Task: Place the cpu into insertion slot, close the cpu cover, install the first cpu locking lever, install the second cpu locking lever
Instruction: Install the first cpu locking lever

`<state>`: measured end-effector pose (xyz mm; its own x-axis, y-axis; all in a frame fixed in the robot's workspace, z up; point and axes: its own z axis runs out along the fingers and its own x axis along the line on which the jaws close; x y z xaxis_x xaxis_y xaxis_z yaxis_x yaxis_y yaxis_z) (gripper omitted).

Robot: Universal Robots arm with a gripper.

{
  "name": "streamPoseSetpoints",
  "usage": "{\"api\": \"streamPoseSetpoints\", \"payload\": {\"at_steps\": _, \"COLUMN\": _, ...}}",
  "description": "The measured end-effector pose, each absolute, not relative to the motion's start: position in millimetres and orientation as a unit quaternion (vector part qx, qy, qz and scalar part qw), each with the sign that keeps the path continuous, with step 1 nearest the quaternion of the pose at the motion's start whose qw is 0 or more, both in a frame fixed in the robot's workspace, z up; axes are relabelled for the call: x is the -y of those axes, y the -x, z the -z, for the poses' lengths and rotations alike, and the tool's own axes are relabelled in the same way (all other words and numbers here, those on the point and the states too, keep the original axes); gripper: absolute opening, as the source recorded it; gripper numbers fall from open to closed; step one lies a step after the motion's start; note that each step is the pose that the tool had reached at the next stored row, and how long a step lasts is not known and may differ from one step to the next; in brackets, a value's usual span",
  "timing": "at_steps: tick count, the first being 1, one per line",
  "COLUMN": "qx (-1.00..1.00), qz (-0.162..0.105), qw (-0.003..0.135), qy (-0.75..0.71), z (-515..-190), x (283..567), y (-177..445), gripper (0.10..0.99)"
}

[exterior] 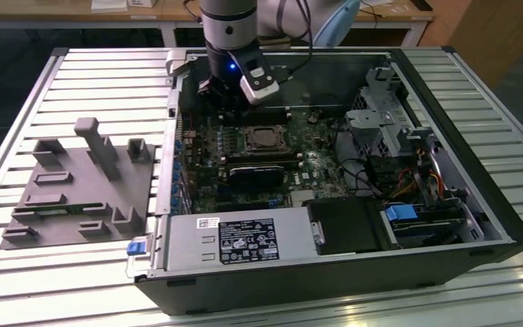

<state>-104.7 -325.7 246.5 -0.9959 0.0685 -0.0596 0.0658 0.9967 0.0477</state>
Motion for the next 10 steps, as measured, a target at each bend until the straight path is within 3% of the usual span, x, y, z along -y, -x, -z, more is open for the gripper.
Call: {"api": "streamPoseSetpoints", "payload": {"at_steps": 10, "qx": -0.995, "qz": -0.092, "qw": 0.030, "qy": -0.036, "z": -246.2, "x": 325.7, "y": 117.8, "gripper": 0.102}}
